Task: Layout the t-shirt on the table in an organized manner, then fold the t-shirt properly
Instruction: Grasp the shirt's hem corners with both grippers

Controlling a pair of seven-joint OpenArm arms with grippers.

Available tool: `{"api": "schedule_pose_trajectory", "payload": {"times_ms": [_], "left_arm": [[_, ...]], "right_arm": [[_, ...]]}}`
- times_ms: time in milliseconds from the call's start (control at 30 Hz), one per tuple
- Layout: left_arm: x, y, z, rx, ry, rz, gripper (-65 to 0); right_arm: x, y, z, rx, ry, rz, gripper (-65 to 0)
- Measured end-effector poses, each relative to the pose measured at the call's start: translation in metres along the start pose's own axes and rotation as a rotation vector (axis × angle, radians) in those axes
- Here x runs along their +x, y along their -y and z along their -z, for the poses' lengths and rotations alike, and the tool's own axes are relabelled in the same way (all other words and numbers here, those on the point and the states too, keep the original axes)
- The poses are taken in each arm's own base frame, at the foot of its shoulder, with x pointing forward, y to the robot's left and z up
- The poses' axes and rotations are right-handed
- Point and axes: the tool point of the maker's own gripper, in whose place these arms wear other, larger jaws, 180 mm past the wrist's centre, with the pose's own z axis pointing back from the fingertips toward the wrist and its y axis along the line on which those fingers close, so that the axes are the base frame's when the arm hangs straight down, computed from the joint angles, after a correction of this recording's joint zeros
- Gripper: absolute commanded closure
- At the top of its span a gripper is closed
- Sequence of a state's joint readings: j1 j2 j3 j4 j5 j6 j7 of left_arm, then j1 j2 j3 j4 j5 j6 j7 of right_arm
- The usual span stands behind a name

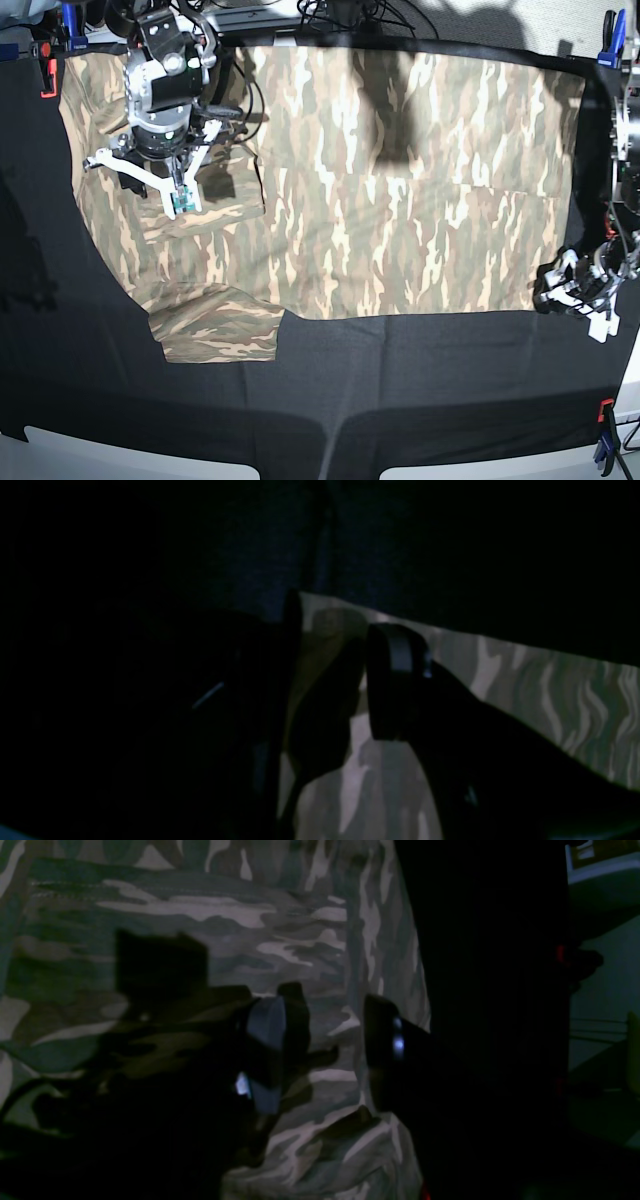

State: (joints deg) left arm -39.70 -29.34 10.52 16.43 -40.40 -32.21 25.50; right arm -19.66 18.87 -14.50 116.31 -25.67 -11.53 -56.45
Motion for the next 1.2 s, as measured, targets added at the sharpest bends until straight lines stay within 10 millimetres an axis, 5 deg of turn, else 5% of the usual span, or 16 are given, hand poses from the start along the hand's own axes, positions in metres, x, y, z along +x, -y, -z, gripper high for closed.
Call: {"api": "schedule_pose_trajectory", "payload": {"times_ms": [233, 400, 533, 767, 967, 1200], "left_arm": [[-0.002, 0.004, 0.002, -0.006, -0.008, 0.008, 0.0], [-0.002, 0.004, 0.002, -0.005, -0.009, 0.009, 0.0], [-0.003, 0.004, 0.002, -0.007, -0.014, 0.007, 0.0], [-0.003, 0.005, 0.003, -0.01, -0.016, 0.008, 0.0], [-0.002, 0.005, 0.002, -0.01, -0.005, 0.007, 0.0], [-0.002, 0.004, 0.002, -0.009, -0.007, 0.011, 0.0]], "right_arm": [[0.004, 0.005, 0.0, -0.03, 0.025, -0.04, -25.2], [0.035, 0.001, -0.003, -0.009, 0.196, -0.03, -24.7], [0.059, -0.004, 0.004, 0.063, 0.257, 0.061, -17.4], [0.086, 0.047, 0.064, -0.067, 0.186, 0.211, -17.5], [0.093, 0.015, 0.109, 0.207, 0.101, -0.076, -17.5], [0.108, 0.047, 0.146, 0.16, 0.035, -0.233, -17.5]]}}
